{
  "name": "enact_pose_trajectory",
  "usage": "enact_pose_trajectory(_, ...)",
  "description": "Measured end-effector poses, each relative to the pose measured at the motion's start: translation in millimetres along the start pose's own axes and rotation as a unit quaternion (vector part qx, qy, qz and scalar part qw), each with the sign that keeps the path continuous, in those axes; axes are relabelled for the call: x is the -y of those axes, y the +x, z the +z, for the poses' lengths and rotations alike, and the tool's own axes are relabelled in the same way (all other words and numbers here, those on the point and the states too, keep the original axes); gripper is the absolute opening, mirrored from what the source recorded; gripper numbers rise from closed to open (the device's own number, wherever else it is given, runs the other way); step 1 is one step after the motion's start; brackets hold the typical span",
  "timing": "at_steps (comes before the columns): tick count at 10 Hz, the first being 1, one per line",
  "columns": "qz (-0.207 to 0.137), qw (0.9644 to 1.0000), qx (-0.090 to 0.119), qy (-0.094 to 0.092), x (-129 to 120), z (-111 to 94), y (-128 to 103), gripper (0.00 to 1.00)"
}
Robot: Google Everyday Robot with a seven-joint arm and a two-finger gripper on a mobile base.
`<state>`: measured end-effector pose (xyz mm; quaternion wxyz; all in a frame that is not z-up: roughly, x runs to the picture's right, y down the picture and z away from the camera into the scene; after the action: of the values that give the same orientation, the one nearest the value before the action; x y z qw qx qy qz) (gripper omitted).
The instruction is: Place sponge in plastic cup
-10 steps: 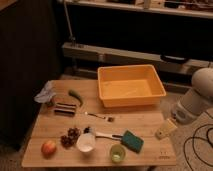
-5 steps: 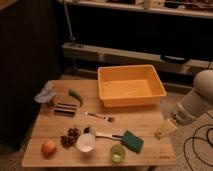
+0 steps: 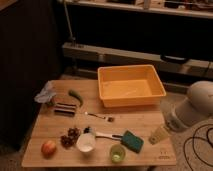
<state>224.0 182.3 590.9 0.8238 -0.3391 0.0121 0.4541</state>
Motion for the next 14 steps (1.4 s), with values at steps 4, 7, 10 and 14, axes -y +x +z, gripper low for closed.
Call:
enact_pose_trajectory(4, -0.018, 0.9982, 0.028, -0.049, -3.7, 34.4, 0.4, 0.73)
enact_pose_trajectory(7, -0.051, 0.9968, 0.025, -0.055, -22.9, 54.7, 5.3, 0.73)
enact_pose_trajectory(10, -0.067, 0.9959, 0.021, -0.056, -32.9, 63.3, 5.6, 0.73)
enact_pose_trajectory(14, -0.064, 0.9960, 0.017, -0.060, -34.2, 63.7, 5.1, 0.73)
